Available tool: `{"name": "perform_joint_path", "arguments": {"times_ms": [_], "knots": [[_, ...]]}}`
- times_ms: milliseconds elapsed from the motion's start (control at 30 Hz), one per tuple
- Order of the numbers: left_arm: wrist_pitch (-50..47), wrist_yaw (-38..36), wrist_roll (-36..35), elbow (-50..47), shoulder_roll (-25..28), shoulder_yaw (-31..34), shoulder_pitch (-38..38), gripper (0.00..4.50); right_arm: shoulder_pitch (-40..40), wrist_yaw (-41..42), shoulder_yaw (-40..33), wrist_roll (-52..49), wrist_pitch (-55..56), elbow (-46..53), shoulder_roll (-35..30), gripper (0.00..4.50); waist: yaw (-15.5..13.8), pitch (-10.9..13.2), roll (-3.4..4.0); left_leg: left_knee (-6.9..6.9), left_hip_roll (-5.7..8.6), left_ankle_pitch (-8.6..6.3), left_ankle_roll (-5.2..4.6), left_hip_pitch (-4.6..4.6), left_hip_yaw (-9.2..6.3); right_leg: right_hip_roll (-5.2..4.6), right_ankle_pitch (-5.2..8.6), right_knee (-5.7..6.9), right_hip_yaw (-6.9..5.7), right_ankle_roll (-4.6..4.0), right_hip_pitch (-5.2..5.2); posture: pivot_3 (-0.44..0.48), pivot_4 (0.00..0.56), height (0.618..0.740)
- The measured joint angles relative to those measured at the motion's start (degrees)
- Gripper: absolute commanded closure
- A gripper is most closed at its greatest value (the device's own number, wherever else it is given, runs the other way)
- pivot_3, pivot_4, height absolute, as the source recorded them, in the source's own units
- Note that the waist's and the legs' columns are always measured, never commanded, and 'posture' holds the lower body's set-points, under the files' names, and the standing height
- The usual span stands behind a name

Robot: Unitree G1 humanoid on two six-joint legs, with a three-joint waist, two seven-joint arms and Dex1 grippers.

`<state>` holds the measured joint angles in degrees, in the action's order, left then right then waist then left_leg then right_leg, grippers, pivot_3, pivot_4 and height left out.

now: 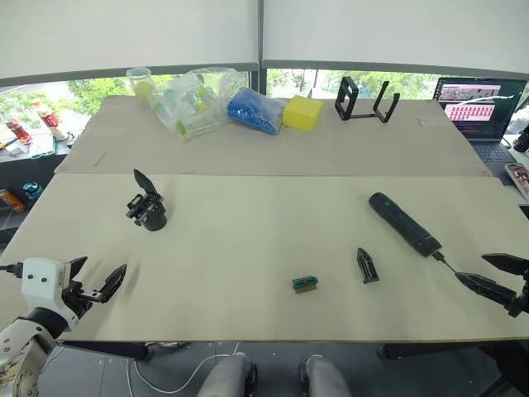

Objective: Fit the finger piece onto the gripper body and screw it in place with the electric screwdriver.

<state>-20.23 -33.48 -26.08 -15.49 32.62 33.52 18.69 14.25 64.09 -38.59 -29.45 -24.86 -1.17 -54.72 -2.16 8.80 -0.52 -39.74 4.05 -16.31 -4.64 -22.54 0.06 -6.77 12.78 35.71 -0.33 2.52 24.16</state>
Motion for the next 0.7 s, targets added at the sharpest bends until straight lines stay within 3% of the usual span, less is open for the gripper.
{"name": "perform_joint_path", "arguments": {"times_ms": [100,300,700], "knots": [[-0.2,0.8,0.2,0.0,-0.2,-0.3,-0.3,0.00,-1.8,-1.0,1.3,-0.1,-0.7,1.4,0.1,0.04,0.1,0.0,0.01,-0.01,0.00,0.00,0.01,0.00,0.00,0.00,0.00,0.01,0.01,0.00,0.01,0.000,0.150,0.740],[-1.1,2.8,1.6,0.4,-0.5,-5.9,-7.0,0.00,-15.7,-4.3,11.5,-6.4,-5.8,16.7,0.5,0.04,0.7,-0.1,0.16,0.01,-0.04,0.04,0.11,-0.01,-0.07,0.16,-0.03,0.13,-0.04,-0.05,0.05,0.000,0.150,0.740],[1.7,3.6,5.6,11.5,-1.0,-11.8,-18.5,0.00,-29.1,-5.9,23.5,-16.4,-14.1,27.2,2.5,0.04,0.0,-0.1,0.09,-0.11,0.02,0.17,0.33,-0.30,-0.07,0.11,-0.05,0.06,-0.13,-0.03,0.12,0.000,0.150,0.740]]}}
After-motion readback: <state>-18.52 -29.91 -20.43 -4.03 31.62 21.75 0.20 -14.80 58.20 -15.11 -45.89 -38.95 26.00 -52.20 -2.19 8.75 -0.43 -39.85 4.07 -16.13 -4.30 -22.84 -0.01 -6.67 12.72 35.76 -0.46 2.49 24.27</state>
